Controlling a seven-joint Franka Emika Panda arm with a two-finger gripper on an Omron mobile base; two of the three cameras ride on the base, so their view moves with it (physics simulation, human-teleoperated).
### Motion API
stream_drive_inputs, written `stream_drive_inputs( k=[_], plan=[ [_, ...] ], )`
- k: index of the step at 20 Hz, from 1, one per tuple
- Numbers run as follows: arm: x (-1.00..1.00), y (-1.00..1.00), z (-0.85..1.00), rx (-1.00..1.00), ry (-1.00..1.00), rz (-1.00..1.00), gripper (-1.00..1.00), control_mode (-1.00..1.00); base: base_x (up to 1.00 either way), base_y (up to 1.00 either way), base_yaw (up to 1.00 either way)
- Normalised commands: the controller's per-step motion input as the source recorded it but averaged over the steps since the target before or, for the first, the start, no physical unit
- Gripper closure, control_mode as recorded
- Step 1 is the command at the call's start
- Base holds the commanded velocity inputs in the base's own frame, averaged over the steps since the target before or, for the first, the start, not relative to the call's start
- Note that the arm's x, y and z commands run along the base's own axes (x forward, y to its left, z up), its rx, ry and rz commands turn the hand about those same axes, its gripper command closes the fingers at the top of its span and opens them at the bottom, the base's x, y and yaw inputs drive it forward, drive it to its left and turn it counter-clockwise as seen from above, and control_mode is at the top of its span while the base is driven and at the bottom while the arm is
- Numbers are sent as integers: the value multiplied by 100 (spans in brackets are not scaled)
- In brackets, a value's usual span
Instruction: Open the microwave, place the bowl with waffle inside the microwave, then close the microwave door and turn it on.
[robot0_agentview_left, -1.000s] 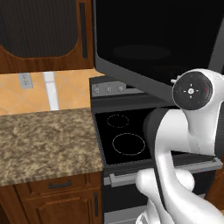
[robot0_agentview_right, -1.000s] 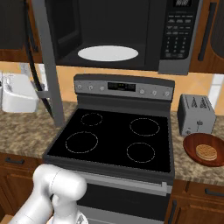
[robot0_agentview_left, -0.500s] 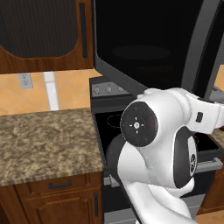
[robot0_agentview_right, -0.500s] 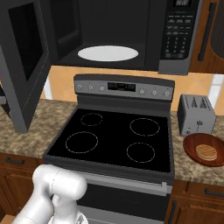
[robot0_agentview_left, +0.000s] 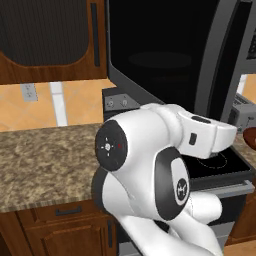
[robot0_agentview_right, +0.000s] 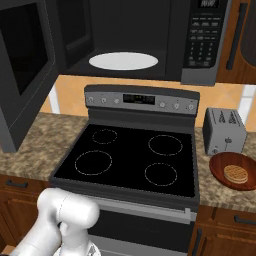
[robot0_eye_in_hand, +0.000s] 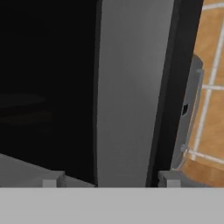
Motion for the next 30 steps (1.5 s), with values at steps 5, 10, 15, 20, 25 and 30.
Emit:
stream_drive_inputs(
  k=[5, 10, 15, 20, 25, 30],
  plan=[
    [-41, 11, -6, 0, 0, -1, -100, -100, 0, 0, 0],
    [-96, -47, -9, 7, 0, 11, -100, -100, 0, 0, 0],
    [-75, -46, 0, 17, -1, 46, -100, -100, 0, 0, 0],
    [-33, -46, 0, 30, 8, 45, -100, -100, 0, 0, 0],
    [7, -25, 0, 67, 34, 46, -100, -100, 0, 0, 0],
    [30, -11, -1, 86, 37, 42, -100, -100, 0, 0, 0]
  ],
)
